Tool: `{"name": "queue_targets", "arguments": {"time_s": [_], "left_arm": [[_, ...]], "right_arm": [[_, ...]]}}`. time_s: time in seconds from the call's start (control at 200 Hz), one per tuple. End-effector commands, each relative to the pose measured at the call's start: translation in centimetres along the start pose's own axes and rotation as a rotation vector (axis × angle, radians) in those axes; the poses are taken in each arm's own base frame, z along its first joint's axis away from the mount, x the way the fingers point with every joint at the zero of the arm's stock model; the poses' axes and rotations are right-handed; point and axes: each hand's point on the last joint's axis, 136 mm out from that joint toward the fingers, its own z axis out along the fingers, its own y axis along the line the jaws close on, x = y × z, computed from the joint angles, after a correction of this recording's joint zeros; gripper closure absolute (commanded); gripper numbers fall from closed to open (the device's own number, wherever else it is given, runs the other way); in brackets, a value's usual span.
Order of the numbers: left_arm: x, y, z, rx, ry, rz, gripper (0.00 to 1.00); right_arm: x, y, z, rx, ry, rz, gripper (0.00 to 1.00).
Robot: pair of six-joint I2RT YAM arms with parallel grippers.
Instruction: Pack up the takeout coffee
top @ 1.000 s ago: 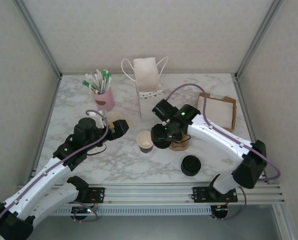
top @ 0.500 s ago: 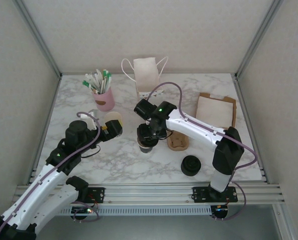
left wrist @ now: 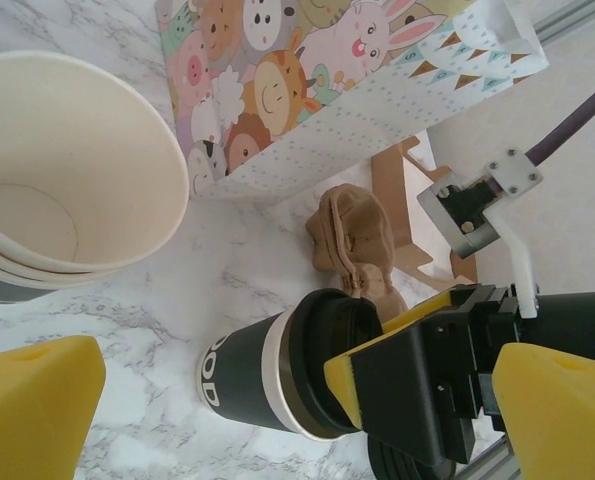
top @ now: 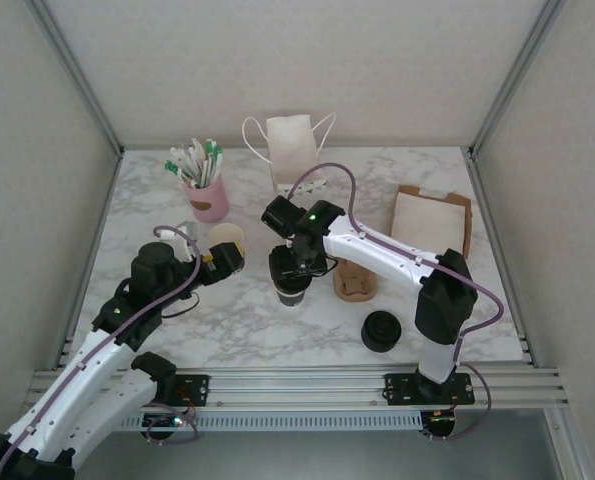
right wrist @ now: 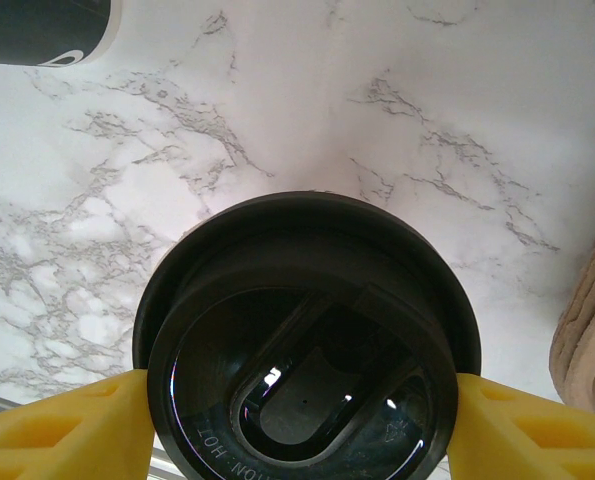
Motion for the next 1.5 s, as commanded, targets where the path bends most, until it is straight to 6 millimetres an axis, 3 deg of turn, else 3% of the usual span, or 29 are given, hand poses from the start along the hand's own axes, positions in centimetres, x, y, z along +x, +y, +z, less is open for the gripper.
{"name": "queue_targets", "arguments": {"time_s": [0.0,0.936,1.497], "left_arm": [[0.3,0.2,-0.2,0.009,0.007,0.013,0.0],[0.6,1.0,-0.3,-0.001,0.001,0.007,0.0],[0.6,1.4,-0.3,-0.009,0.0,0.003,0.0]], "right_arm": [[0.1,0.7,0.2,0.002,0.009,-0.03,0.3],[0.6,1.3,-0.3,0.076,0.014,-0.083,0.3],[0.9,1.8,0.7,0.081,0.039,-0.096,0.3]]}}
